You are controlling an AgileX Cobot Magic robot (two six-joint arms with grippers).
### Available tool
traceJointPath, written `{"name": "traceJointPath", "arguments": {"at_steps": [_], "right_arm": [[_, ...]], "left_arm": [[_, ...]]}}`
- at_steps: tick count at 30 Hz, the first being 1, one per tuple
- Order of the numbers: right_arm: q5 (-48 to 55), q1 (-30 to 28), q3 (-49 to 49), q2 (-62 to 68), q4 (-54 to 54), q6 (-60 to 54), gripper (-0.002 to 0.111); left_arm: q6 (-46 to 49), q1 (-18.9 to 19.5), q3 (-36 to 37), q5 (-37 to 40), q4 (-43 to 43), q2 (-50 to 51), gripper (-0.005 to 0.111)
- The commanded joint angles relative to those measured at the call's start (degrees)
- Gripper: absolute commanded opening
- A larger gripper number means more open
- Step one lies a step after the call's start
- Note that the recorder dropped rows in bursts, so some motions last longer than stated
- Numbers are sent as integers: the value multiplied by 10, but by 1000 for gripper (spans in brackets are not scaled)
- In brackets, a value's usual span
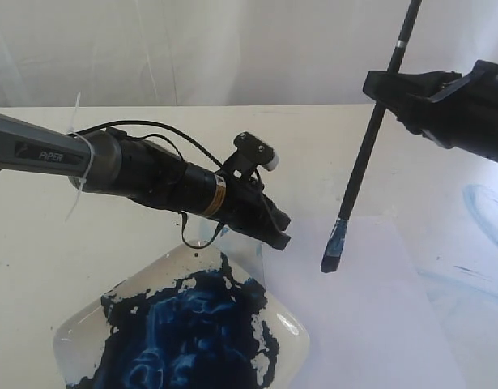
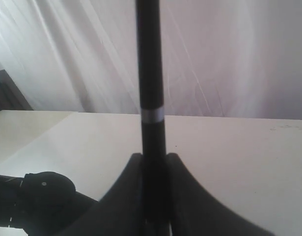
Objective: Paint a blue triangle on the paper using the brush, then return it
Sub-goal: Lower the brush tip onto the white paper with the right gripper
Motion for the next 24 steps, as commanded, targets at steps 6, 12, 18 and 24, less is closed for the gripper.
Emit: {"name": "traceJointPath", "arguments": {"at_steps": [6, 12, 18, 24], "right_arm": [[-17, -2, 1, 12, 6, -34, 0], [-21, -2, 1, 16, 5, -38, 0], [-97, -2, 1, 65, 20, -89, 0], [-122, -1, 1, 115, 59, -129, 0]], "left_arm": [[7, -4, -1, -2, 4, 13, 0], [7, -4, -1, -1, 4, 21, 0], [7, -4, -1, -1, 4, 21, 0], [7, -4, -1, -1, 4, 21, 0]]}}
